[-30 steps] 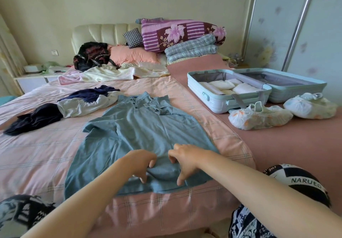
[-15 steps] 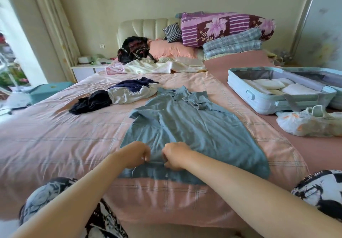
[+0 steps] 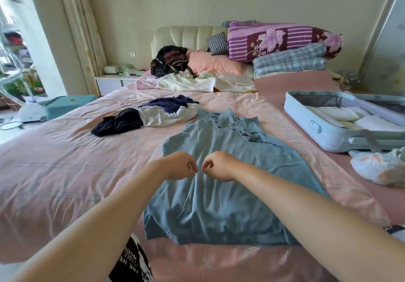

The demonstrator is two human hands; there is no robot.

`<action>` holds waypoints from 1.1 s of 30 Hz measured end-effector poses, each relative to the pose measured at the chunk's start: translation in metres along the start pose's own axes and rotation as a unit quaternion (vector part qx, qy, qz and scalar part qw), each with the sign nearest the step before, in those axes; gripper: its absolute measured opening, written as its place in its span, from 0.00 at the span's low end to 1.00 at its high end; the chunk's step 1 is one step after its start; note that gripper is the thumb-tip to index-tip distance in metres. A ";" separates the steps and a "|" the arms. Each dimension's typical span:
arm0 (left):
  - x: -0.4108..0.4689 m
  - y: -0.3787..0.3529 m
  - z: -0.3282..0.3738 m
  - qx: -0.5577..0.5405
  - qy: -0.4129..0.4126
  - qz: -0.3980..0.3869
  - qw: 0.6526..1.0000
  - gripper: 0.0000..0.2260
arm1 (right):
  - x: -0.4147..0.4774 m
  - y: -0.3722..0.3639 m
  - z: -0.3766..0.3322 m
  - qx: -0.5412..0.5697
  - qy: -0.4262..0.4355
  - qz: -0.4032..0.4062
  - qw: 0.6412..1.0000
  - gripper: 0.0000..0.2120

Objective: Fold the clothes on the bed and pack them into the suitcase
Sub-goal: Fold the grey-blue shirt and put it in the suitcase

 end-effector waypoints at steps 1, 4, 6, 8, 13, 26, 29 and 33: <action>0.013 0.005 0.001 0.005 -0.004 0.007 1.000 0.09 | 0.009 0.010 0.007 0.011 -0.010 0.009 1.000 0.09; 0.059 0.014 0.001 0.003 -0.009 0.032 0.999 0.12 | 0.038 0.039 0.036 0.024 -0.047 0.049 0.997 0.09; 0.092 0.017 0.001 -0.003 -0.004 0.047 0.999 0.13 | 0.060 0.054 0.062 0.012 -0.075 0.073 0.994 0.10; 0.126 0.016 -0.001 -0.002 0.004 0.056 0.998 0.14 | 0.082 0.066 0.089 -0.007 -0.096 0.085 0.992 0.13; 0.210 0.009 -0.003 -0.004 -0.010 0.059 0.998 0.17 | 0.140 0.071 0.149 -0.090 -0.117 0.102 0.984 0.22; 0.363 0.008 0.003 0.020 -0.036 0.140 0.989 0.21 | 0.218 0.116 0.260 -0.067 -0.234 0.311 0.919 0.10; 0.393 0.001 0.012 0.023 -0.041 0.103 0.994 0.24 | 0.218 0.140 0.301 -0.022 -0.329 0.282 0.901 0.12; 0.425 -0.011 0.021 0.072 -0.031 0.030 0.996 0.24 | 0.228 0.131 0.319 0.061 -0.361 0.190 0.911 0.07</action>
Point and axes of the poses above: each hand's wrist, its own x-axis towards the middle knuckle, its own y-axis out of the back of the hand, z = x × y, the point moved 3 cm from there along x, towards the middle knuckle, and after that the axes turned 15 degrees about -y, right-handed, at the moved point
